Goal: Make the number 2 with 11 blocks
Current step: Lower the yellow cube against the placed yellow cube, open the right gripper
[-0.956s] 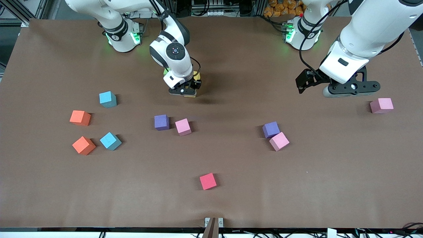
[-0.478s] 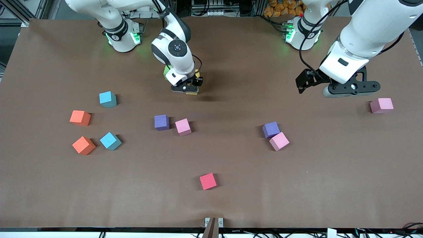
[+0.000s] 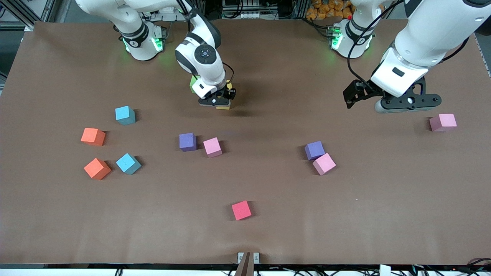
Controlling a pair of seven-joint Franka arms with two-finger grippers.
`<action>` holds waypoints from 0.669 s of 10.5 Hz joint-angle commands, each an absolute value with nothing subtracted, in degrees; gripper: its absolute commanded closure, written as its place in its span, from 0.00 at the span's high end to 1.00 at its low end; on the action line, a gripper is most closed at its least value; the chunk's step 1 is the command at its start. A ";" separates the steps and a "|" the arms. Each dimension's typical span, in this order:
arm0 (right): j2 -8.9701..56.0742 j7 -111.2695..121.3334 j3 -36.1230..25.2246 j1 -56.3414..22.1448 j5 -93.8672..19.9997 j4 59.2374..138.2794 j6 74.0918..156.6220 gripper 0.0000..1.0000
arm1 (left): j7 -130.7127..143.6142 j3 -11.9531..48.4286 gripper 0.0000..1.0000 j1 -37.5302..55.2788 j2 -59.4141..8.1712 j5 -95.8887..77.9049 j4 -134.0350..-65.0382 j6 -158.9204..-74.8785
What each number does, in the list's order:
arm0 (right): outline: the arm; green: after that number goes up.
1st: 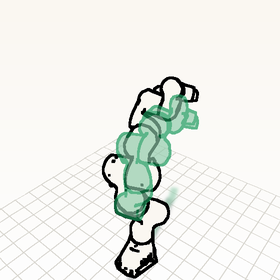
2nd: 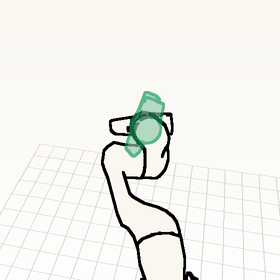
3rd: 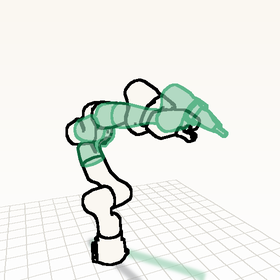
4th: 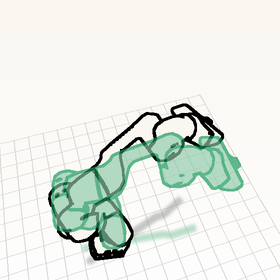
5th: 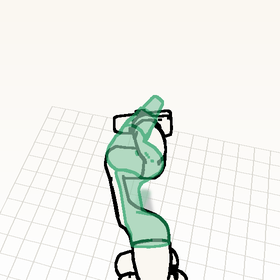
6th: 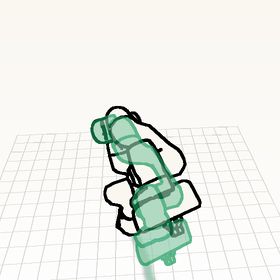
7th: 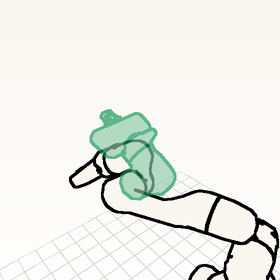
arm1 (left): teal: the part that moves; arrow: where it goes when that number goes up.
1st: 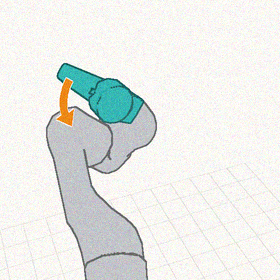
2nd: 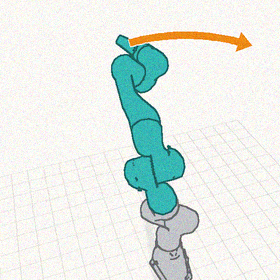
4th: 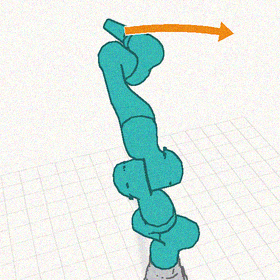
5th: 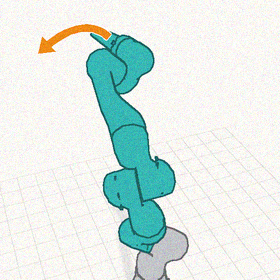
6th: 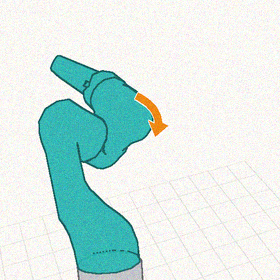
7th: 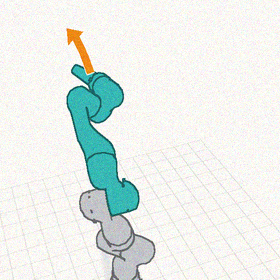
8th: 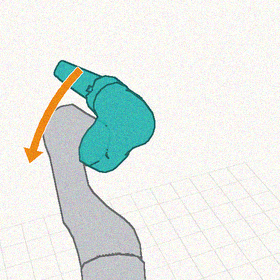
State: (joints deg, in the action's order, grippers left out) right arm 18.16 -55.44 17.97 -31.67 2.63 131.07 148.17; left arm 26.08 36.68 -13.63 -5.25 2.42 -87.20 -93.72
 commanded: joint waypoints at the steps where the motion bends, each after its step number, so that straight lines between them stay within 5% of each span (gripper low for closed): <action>1: 16.87 -56.95 19.07 -31.46 3.52 133.33 149.33 0.00 | 25.84 37.00 1.00 -13.89 -4.92 3.08 -86.57 -92.64; 7: 16.79 -56.87 19.42 -31.46 3.52 134.47 149.41 0.00 | 25.84 37.00 1.00 -13.89 -4.92 3.08 -86.57 -92.64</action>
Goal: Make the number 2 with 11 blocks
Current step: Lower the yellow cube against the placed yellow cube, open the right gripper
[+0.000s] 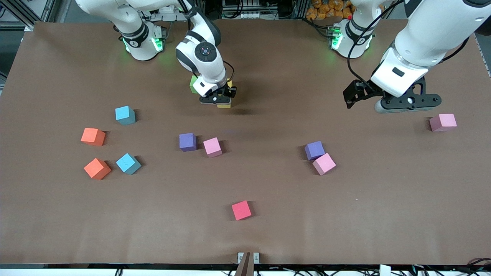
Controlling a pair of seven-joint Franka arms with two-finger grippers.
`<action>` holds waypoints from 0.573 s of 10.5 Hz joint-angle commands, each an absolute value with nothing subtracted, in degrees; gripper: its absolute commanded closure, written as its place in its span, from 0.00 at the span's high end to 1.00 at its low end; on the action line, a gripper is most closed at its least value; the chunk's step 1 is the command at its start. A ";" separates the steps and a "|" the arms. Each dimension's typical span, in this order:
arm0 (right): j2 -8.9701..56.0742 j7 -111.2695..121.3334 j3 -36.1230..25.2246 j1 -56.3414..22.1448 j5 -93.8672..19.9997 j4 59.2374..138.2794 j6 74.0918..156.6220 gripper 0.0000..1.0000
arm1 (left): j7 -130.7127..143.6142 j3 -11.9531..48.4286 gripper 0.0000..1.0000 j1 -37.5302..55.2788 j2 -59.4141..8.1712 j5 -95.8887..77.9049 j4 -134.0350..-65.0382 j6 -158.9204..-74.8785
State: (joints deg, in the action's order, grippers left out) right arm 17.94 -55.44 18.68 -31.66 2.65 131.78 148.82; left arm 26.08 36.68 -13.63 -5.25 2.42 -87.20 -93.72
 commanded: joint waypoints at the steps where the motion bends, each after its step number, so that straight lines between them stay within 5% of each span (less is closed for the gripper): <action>1: 16.79 -56.78 19.42 -31.46 3.52 134.47 149.33 0.00 | 25.84 37.00 1.00 -13.89 -4.92 3.08 -86.57 -92.64; 3: 16.79 -56.69 19.42 -31.46 3.52 134.47 149.15 0.09 | 25.75 37.00 1.00 -13.89 -4.92 2.99 -86.57 -92.64; 4: 16.79 -56.60 19.42 -31.46 3.52 134.47 148.80 0.35 | 25.75 37.00 1.00 -13.89 -4.92 2.99 -86.57 -92.64; 5: 16.79 -56.60 19.42 -31.46 3.52 134.39 148.62 0.83 | 25.75 37.00 1.00 -13.89 -4.92 2.99 -86.57 -92.64; 6: 16.79 -56.51 19.42 -31.38 3.52 134.38 148.45 1.00 | 25.75 37.00 1.00 -13.89 -4.92 2.99 -86.57 -92.64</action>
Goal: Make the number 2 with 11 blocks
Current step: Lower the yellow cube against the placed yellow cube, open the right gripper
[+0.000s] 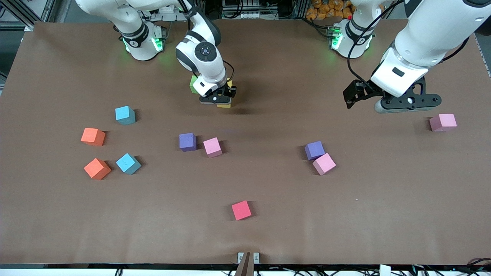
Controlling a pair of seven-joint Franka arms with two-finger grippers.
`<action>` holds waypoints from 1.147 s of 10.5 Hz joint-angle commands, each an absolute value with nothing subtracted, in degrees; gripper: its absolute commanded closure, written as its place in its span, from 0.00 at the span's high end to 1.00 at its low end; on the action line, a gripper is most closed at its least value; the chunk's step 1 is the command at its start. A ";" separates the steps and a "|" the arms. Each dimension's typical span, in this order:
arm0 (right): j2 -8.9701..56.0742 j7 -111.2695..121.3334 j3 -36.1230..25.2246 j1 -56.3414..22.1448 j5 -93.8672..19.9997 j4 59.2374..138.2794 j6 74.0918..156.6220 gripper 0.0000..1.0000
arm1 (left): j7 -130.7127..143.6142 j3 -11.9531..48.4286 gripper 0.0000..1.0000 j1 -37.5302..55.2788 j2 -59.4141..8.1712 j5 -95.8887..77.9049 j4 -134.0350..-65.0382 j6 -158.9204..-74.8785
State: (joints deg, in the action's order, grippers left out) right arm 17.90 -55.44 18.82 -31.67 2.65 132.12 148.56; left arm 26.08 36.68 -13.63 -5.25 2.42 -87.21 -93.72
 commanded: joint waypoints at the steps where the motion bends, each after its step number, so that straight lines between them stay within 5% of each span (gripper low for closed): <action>1: 16.79 -56.51 19.42 -31.38 3.52 134.38 148.45 1.00 | 25.75 37.00 1.00 -13.89 -4.92 2.99 -86.57 -92.64; 12: 15.21 -55.90 19.25 -27.08 3.52 126.49 146.18 1.00 | 25.58 36.91 1.00 -14.06 -4.92 2.99 -86.57 -92.64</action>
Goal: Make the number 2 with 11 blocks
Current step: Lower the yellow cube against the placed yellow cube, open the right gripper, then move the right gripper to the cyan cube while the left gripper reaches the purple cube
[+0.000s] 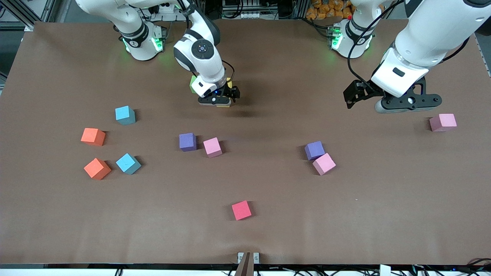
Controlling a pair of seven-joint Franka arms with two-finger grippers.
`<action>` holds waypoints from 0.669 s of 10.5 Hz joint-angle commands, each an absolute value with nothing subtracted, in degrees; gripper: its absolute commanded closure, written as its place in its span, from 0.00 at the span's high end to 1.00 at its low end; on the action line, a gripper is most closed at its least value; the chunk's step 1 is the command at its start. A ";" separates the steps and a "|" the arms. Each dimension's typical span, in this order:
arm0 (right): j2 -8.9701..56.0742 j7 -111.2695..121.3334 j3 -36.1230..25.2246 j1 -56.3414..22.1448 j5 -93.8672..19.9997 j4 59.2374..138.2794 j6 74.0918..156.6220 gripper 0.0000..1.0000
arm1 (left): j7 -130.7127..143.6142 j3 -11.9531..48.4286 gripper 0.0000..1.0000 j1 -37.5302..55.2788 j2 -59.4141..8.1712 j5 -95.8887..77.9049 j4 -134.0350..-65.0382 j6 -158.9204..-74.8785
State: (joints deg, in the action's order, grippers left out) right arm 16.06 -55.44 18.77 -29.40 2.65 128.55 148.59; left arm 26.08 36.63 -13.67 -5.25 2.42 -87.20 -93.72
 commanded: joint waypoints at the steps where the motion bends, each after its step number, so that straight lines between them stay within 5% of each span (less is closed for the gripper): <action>1: 15.29 -54.25 19.07 -25.07 3.60 124.65 143.73 1.00 | 25.14 36.83 1.00 -14.24 -5.10 3.16 -86.57 -92.64; 7: 16.26 -42.39 18.98 -15.31 3.60 119.53 138.08 1.00 | 24.87 36.83 1.00 -13.45 -7.20 2.90 -87.01 -92.64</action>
